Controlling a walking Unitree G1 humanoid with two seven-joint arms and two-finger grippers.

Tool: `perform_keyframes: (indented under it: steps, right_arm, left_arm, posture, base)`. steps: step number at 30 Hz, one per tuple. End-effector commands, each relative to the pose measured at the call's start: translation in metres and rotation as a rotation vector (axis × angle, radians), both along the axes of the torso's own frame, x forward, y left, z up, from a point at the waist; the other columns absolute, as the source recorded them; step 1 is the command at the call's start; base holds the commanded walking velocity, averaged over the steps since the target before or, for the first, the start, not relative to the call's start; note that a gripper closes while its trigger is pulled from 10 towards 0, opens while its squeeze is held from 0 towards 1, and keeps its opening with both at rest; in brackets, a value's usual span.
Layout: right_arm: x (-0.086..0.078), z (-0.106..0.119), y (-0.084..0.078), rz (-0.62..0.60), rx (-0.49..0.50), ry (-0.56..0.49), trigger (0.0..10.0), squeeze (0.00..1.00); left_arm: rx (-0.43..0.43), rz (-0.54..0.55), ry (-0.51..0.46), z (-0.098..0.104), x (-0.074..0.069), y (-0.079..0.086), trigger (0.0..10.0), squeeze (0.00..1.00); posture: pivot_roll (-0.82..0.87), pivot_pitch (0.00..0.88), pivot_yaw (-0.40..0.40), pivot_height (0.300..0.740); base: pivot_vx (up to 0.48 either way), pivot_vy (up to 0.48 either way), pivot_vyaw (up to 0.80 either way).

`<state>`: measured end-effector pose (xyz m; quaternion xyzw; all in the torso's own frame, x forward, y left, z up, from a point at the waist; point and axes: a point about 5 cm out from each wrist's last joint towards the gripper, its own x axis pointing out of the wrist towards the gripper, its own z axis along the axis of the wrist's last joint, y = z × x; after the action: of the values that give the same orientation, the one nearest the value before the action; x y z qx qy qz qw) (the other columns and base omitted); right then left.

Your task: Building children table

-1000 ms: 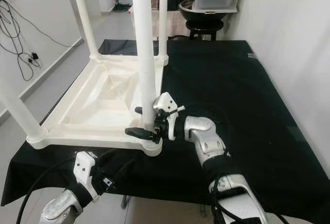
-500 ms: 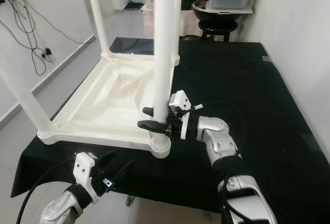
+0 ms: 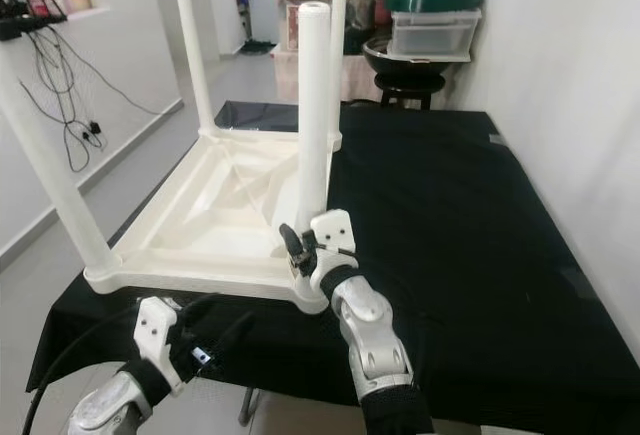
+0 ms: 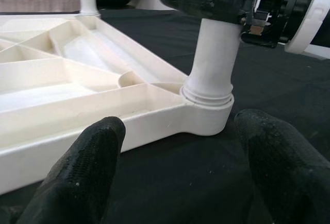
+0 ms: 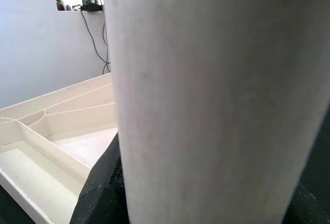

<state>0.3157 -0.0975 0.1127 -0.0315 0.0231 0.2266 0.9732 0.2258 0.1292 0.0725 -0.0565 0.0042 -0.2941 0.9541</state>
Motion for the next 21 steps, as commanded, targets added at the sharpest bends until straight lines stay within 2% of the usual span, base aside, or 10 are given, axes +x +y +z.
perform_keyframes:
  steps: [1,2,3,4,5,9,10,11,17,21]
  right_arm:
    - [-0.005,-0.028,-0.002,0.008,-0.064,0.132,2.7,0.00]
    - [-0.005,-0.025,0.003,0.009,-0.048,0.135,10.0,0.00]
    - [-0.005,-0.025,0.003,0.009,-0.048,0.135,10.0,0.00]
    - [-0.003,-0.019,0.008,0.046,-0.024,0.118,10.0,1.00]
    - [-0.003,-0.019,0.008,0.046,-0.024,0.118,10.0,1.00]
    - [0.005,0.010,0.018,0.263,0.069,0.054,10.0,1.00]
    - [0.007,0.020,0.016,0.345,0.078,0.031,10.0,0.42]
    - [0.010,0.029,0.012,0.439,0.063,0.003,10.0,0.00]
    - [0.010,0.050,-0.010,0.759,-0.045,-0.039,10.0,0.00]
    - [0.012,0.063,-0.022,0.846,-0.023,-0.027,10.0,0.00]
  left_arm:
    - [0.002,0.013,0.011,-0.003,0.001,0.001,10.0,0.00]
    - [0.001,0.022,0.009,-0.002,0.001,0.001,10.0,0.00]
    - [0.001,0.022,0.009,-0.002,0.001,0.001,10.0,0.00]
    - [0.000,0.026,0.008,-0.002,0.001,0.001,10.0,0.00]
    - [0.000,0.026,0.008,-0.002,0.001,0.001,10.0,0.00]
    - [-0.003,0.023,0.007,-0.002,0.003,-0.001,10.0,0.00]
    - [-0.005,0.021,0.008,-0.002,0.003,-0.002,10.0,0.00]
    - [-0.006,0.020,0.007,-0.002,0.003,-0.002,10.0,0.00]
    - [-0.010,0.019,0.005,-0.002,0.003,-0.004,10.0,0.00]
    - [-0.011,0.024,0.002,-0.002,0.003,-0.005,10.0,0.00]
  posture:
    - [0.00,0.000,0.009,0.740]
    - [0.00,0.000,0.008,0.740]
    - [0.00,0.000,0.008,0.740]
    - [0.00,0.000,0.006,0.740]
    - [0.00,0.000,0.006,0.740]
    - [0.00,0.000,0.004,0.740]
    - [0.00,0.000,0.003,0.740]
    - [0.00,0.000,-0.001,0.740]
    - [0.01,0.000,-0.011,0.740]
    - [0.02,0.000,-0.016,0.740]
  base:
    - [0.000,0.000,0.00]
    - [0.000,0.000,0.00]
    - [0.000,0.000,0.00]
    - [0.000,0.000,0.00]
    - [0.000,0.000,0.00]
    - [0.000,0.000,0.00]
    - [0.000,0.000,0.00]
    - [0.000,0.000,0.00]
    - [0.000,0.000,0.00]
    - [0.000,0.000,0.00]
